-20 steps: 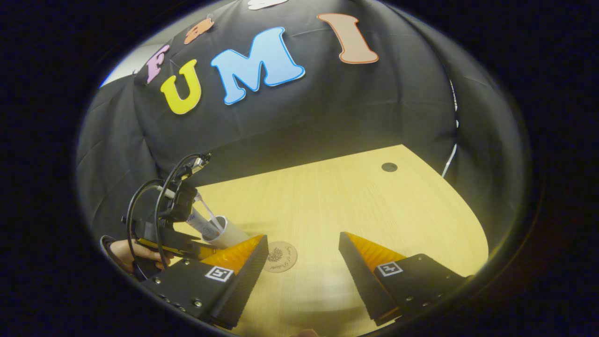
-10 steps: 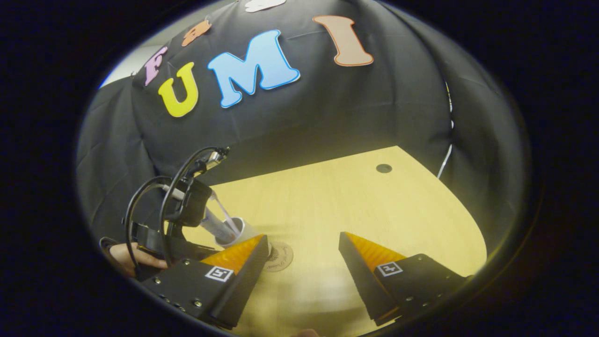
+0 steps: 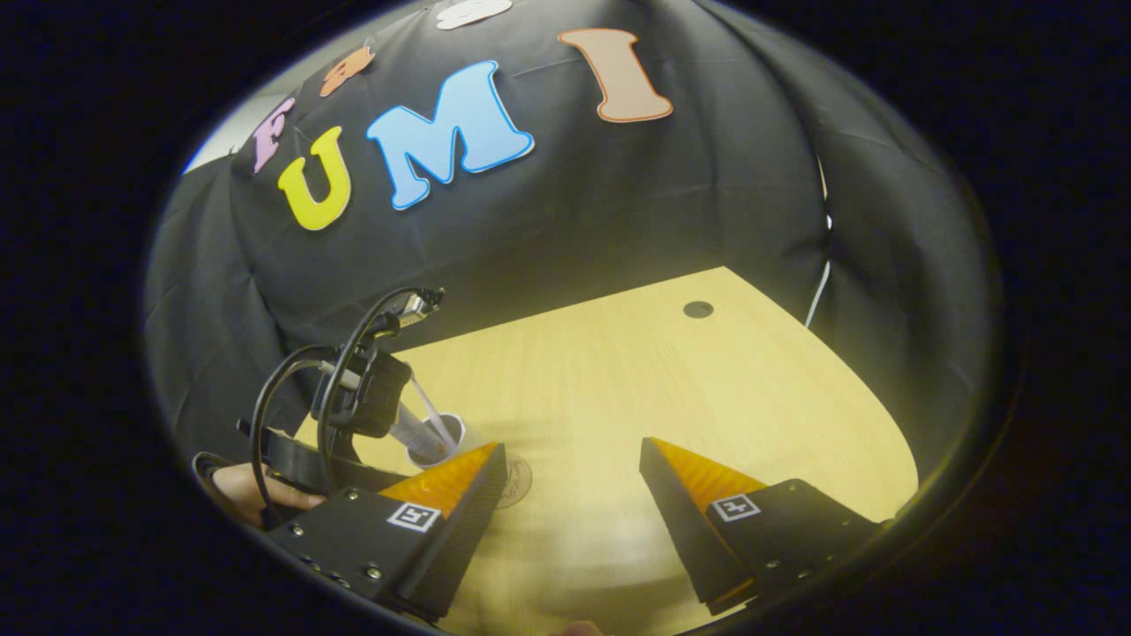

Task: Put the toothbrush and toothpaste on the desktop into the cup, then pick up the cup and place it on the coaster on the desktop.

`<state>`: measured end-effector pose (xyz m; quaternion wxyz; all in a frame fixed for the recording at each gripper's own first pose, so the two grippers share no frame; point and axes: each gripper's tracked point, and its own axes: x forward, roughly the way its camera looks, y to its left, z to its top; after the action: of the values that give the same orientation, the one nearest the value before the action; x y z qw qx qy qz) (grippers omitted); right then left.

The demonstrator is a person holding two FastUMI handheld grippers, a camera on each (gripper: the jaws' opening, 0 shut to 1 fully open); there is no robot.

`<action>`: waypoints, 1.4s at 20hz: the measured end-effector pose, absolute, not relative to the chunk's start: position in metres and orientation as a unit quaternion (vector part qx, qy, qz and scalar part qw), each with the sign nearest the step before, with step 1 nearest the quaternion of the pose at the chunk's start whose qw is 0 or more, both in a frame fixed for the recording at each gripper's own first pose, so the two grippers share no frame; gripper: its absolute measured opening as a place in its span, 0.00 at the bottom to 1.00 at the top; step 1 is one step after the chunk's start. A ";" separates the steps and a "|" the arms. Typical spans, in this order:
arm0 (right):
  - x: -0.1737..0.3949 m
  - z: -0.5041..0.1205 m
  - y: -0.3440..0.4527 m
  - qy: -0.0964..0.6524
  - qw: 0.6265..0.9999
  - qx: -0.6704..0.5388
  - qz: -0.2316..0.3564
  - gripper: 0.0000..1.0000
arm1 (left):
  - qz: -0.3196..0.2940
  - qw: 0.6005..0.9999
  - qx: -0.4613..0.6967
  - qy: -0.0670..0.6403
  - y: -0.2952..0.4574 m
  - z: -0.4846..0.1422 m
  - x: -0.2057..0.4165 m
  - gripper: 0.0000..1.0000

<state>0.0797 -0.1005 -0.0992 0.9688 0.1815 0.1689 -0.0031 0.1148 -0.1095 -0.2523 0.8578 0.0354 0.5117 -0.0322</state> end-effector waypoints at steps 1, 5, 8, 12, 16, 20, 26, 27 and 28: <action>0.079 -0.099 -0.100 0.168 0.969 0.181 -0.003 0.95 | -0.031 0.857 0.039 0.512 -0.110 -0.253 0.115 0.33; 0.077 -0.100 -0.097 0.170 0.969 0.179 0.002 0.95 | -0.030 0.855 0.048 0.515 -0.110 -0.254 0.115 0.33; 0.076 -0.099 -0.096 0.170 0.969 0.180 0.004 0.95 | -0.031 0.855 0.046 0.515 -0.111 -0.254 0.115 0.34; 0.073 -0.099 -0.095 0.170 0.969 0.177 0.005 0.95 | -0.037 0.858 0.042 0.511 -0.117 -0.254 0.115 0.36; 0.070 -0.097 -0.096 0.168 0.970 0.176 0.004 0.95 | -0.052 0.865 0.030 0.498 -0.129 -0.249 0.111 0.39; 0.067 -0.091 -0.096 0.161 0.973 0.164 0.007 0.95 | -0.065 0.881 0.011 0.468 -0.138 -0.233 0.108 0.67; 0.058 -0.066 -0.089 0.130 0.983 0.126 0.028 0.95 | -0.050 0.915 -0.011 0.401 -0.124 -0.195 0.084 0.69; 0.056 -0.061 -0.088 0.125 0.985 0.117 0.032 0.95 | -0.046 0.921 -0.017 0.387 -0.121 -0.188 0.078 0.79; 0.055 -0.056 -0.087 0.119 0.986 0.108 0.035 0.95 | -0.039 0.927 -0.021 0.373 -0.118 -0.181 0.074 0.77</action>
<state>0.0552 -0.0872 -0.0559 0.9864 0.1081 0.1190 0.0354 0.0738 -0.1182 -0.1814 0.9267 -0.0209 0.3730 -0.0393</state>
